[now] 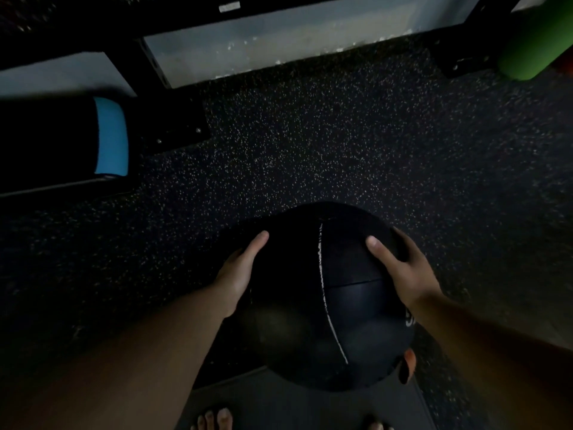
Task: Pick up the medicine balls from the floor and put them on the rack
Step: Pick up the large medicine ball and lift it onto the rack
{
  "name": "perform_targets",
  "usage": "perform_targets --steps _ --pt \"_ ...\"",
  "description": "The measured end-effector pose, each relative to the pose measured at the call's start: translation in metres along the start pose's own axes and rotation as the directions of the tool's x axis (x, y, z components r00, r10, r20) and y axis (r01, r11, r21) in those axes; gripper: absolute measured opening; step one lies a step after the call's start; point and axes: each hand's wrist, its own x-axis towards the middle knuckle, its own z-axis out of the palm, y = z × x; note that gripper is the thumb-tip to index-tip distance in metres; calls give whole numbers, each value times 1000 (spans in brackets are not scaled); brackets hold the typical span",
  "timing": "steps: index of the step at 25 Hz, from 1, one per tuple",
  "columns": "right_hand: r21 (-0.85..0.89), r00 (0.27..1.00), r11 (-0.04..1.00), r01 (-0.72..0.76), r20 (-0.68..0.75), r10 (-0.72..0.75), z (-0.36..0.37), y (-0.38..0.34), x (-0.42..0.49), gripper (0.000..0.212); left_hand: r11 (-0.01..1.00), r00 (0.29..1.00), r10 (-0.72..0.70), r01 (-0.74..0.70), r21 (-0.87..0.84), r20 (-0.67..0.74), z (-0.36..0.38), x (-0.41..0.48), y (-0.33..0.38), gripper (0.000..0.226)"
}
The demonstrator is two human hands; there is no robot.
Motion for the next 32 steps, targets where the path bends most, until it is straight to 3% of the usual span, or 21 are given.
perform_targets --steps 7,11,14,18,22,27,32 --pt "99 987 982 161 -23 -159 -18 -130 7 117 979 974 193 -198 -38 -120 -35 -61 123 124" --pt "141 963 953 269 -32 -267 -51 -260 -12 117 928 926 338 -357 -103 -166 -63 -140 234 101" --pt "170 923 908 384 -80 -375 -88 -373 -48 112 877 871 436 -467 -111 -226 -86 -221 319 118" --pt "203 832 807 555 -128 -540 -135 -514 -108 91 777 777 557 -612 -145 -292 -115 -341 420 73" --pt "218 719 686 694 -154 -678 -181 -643 -185 94 643 642 678 -754 -134 -358 -142 -473 504 56" --pt "226 616 574 787 -225 -755 -219 -770 -267 114 510 530 766 -845 -158 -363 -179 -612 581 95" --pt "231 484 436 870 -221 -847 -206 -885 -346 121 412 432 807 -900 -140 -402 -254 -717 625 99"
